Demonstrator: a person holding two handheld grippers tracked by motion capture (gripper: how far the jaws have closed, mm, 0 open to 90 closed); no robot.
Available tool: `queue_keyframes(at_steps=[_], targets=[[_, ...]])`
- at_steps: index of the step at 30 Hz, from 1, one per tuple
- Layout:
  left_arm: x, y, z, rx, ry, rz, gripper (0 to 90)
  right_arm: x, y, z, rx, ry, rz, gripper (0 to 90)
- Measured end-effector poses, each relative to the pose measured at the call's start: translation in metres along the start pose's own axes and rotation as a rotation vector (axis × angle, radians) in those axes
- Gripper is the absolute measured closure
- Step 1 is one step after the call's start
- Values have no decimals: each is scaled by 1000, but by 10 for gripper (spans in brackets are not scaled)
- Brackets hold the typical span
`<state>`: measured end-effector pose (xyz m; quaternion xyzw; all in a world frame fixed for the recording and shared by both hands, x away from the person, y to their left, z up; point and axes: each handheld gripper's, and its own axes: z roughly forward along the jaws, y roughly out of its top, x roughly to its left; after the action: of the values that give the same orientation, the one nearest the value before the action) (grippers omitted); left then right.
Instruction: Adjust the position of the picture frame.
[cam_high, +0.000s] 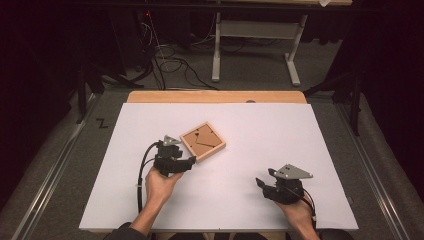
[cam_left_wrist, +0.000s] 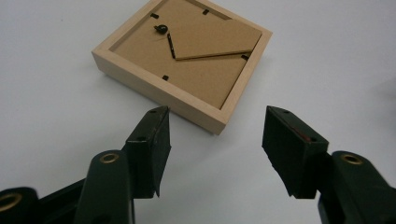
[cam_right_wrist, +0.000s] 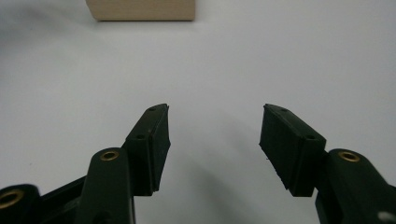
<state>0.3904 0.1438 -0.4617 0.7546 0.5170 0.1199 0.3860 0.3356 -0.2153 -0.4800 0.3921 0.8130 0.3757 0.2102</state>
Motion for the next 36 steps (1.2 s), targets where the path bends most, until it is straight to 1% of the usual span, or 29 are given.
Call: queue_keyframes(at_steps=[2,4,7,8,11,13,14,15,17,19,24,26,28,32,36], targets=[[1,3,3,2,5,2,429,0,0,0,2,0,1,429],[2,6,6,5,7,-9,430,-1,0,0,4,-1,8,430],[3,11,13,37,28,-19,427,-3,0,-1,-1,-4,11,431],[4,12,15,47,31,-23,425,-3,0,-2,2,-7,23,432],[4,17,20,62,47,-32,417,-4,-1,-2,0,-5,16,432],[5,19,23,56,48,-59,416,-3,-1,-1,2,-5,15,433],[6,20,24,61,54,-71,417,-3,-1,-1,3,-2,14,433],[7,21,26,66,70,-73,415,-2,-1,-1,5,-1,14,433],[9,23,29,70,80,-84,414,-2,-1,-1,5,-2,12,434],[10,25,32,73,92,-86,415,-2,-1,-1,5,-1,7,435],[11,27,40,80,106,-87,418,-3,-1,-1,7,1,11,435],[12,28,44,83,107,-95,418,-4,-1,-1,7,1,12,435],[12,28,47,84,118,-95,419,-5,-1,-1,6,0,14,435],[13,29,53,72,132,-111,421,-4,-1,-2,6,-3,8,435],[16,28,59,84,147,-127,428,-4,-1,-1,9,1,8,435]])
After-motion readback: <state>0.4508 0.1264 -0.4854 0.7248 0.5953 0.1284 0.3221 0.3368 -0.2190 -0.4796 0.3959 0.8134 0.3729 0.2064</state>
